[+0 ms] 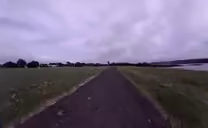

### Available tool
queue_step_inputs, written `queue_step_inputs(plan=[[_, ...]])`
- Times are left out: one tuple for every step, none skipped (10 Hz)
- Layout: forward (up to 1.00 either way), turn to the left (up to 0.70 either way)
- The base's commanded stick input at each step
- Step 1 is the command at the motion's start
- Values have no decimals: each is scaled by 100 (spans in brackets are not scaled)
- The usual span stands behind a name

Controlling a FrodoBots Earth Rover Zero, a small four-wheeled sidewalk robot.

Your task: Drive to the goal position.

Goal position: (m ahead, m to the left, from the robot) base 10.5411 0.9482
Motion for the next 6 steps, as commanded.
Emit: queue_step_inputs(plan=[[70,0],[70,0],[70,0],[70,0],[70,0],[70,0]])
